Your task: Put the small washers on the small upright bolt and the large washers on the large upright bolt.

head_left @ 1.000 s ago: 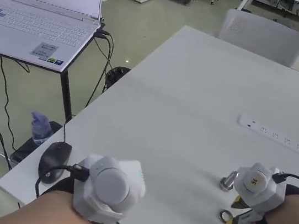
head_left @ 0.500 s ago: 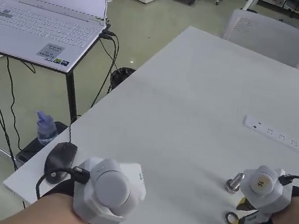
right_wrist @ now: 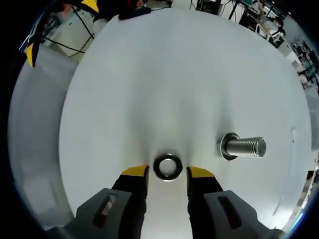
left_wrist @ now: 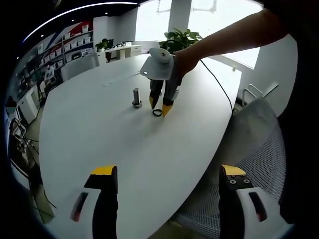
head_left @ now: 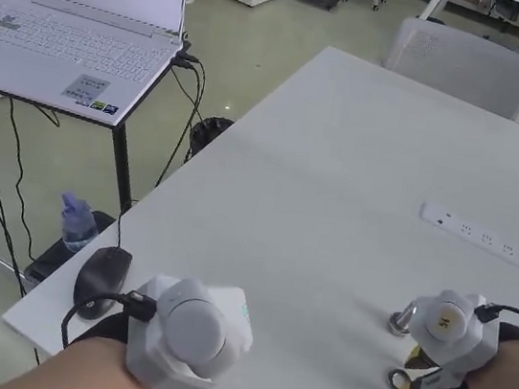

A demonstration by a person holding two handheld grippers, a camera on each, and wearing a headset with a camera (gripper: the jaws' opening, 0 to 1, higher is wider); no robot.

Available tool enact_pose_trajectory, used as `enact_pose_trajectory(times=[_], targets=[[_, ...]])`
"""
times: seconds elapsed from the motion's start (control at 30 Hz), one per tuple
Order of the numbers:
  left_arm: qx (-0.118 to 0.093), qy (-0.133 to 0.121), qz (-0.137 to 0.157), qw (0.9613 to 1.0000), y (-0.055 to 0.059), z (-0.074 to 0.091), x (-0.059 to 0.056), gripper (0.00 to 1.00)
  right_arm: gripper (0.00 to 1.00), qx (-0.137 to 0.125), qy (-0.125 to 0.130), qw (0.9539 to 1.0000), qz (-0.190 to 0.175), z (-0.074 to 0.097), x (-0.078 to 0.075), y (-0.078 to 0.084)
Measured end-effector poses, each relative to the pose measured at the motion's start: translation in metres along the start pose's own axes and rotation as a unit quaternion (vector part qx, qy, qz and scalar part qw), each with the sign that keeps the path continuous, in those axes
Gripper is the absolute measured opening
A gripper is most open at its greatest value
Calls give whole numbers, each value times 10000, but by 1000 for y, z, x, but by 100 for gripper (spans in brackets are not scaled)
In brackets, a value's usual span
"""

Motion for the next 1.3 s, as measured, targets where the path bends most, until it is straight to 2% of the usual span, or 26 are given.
enact_pose_trajectory(times=[0.6,1.13,1.3], targets=[[106,41,24,9999,5,-3,-6,80,22,201,-12,9997,141,0,2,-1],[126,8,-2,9999,1,0,-1,78,20,202,-53,9998,-46,1,-1,2],[135,35,-44,9999,0,-1,-1,78,21,187,-48,9997,-172,11,-5,5]])
Point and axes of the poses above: the centre of the closed fingertips' face, and the gripper's own axes: z roughly backward along the fingers, x roughly to its left, y roughly out of its underside, the point moved 4 cm from there along z, roughly backward along the fingers, and after that the axes turned 6 degrees about -x, right-handed, at the moved point
